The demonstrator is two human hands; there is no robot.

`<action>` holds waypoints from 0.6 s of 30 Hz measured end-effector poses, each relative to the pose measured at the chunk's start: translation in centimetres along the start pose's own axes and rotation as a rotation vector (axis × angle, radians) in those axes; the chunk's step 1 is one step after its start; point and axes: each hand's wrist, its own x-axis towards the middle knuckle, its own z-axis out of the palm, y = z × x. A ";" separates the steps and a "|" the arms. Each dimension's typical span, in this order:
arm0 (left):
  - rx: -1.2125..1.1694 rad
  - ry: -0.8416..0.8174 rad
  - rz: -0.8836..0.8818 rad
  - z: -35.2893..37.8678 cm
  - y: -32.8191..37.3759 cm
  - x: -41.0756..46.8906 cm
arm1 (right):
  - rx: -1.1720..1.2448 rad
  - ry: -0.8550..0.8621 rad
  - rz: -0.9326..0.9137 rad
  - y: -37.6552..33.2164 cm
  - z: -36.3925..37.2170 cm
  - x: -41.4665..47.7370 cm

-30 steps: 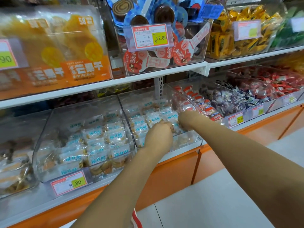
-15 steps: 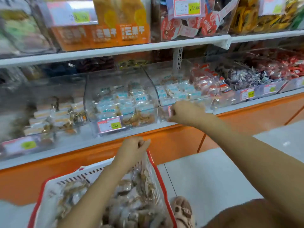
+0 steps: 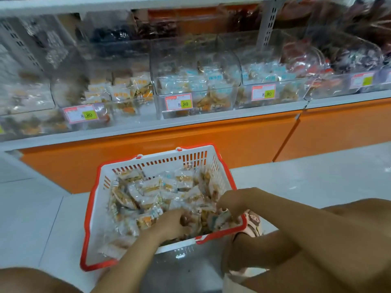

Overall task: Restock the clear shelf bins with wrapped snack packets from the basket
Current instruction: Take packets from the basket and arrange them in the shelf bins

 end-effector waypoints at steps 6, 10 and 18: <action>-0.045 0.023 -0.027 0.2 0.0 0.1 | -0.074 0.172 -0.073 -1.0 2.1 0.7; -0.131 -0.010 -0.039 -0.8 -0.1 0.5 | -0.020 0.217 -0.073 -0.8 0.7 -0.1; -1.203 -0.161 -0.003 -8.5 2.4 -2.8 | 0.430 0.832 -0.350 -1.8 -6.8 -5.0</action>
